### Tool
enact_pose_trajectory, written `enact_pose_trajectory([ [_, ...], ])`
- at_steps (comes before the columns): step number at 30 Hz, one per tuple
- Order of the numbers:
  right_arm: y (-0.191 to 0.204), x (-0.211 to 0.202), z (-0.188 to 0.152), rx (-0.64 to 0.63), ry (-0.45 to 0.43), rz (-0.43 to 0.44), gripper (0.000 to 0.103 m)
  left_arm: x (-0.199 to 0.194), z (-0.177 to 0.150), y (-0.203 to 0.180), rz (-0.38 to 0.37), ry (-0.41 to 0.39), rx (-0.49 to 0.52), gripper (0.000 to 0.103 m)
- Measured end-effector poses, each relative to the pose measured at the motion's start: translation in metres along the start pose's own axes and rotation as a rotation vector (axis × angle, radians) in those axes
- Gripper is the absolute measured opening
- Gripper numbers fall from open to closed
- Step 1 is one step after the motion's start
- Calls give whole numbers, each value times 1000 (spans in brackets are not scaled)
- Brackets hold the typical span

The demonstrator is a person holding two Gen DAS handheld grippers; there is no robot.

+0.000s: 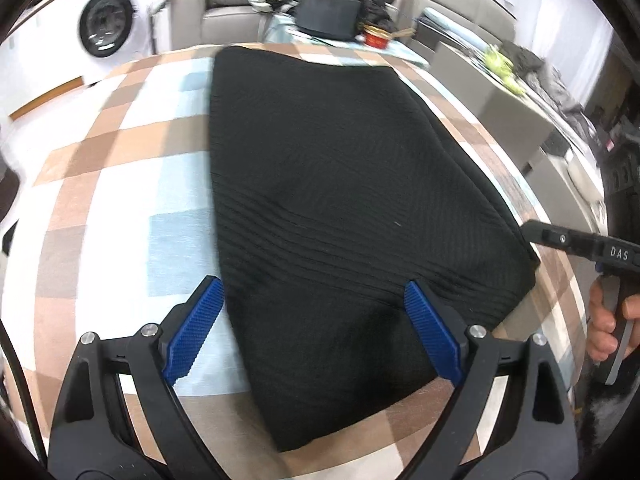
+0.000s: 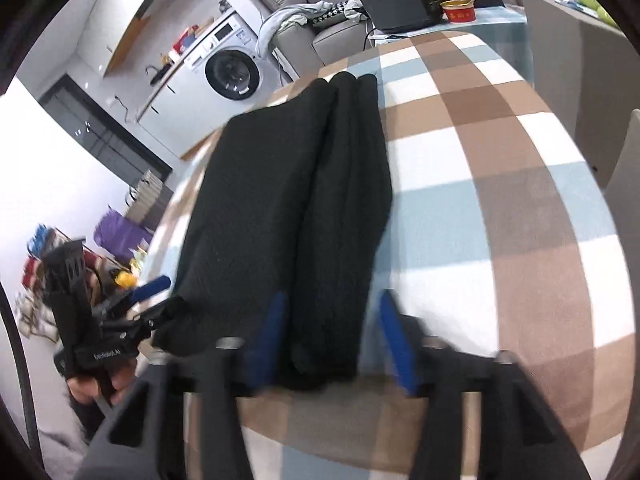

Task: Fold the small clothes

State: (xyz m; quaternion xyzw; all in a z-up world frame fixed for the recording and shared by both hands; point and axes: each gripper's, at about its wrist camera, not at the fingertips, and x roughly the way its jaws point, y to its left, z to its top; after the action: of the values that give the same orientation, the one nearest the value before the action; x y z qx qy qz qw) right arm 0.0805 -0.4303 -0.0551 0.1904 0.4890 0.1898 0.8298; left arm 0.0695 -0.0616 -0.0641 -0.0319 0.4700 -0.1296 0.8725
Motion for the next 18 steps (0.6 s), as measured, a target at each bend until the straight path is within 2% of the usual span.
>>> enact_pose_trajectory([
  [4,9,15,10,10,25,12,61,-6,-2,21,52,-4,-56,91],
  [6,16,21,12,-15,25,-16,66,-4,-3,30,57,4,-88,91],
  [11,26,33,6,-96,44,-109,64,2,-9,43,29,22,-121,89],
  [12,26,33,6,-103,33,-113,58,5,-8,45,24,31,-123,88],
  [13,25,36,7,-98,40,-96,46,7,-8,46,16,36,-125,83],
  [15,22,37,6,-56,36,-60,38,11,-9,47,-20,40,-133,71],
  [16,21,37,5,-45,32,-53,35,12,-8,45,-33,30,-129,61],
  [17,22,38,5,-41,31,-50,34,14,-6,43,-54,26,-119,45],
  [18,23,39,6,-41,31,-52,33,17,-3,42,-57,31,-110,43],
])
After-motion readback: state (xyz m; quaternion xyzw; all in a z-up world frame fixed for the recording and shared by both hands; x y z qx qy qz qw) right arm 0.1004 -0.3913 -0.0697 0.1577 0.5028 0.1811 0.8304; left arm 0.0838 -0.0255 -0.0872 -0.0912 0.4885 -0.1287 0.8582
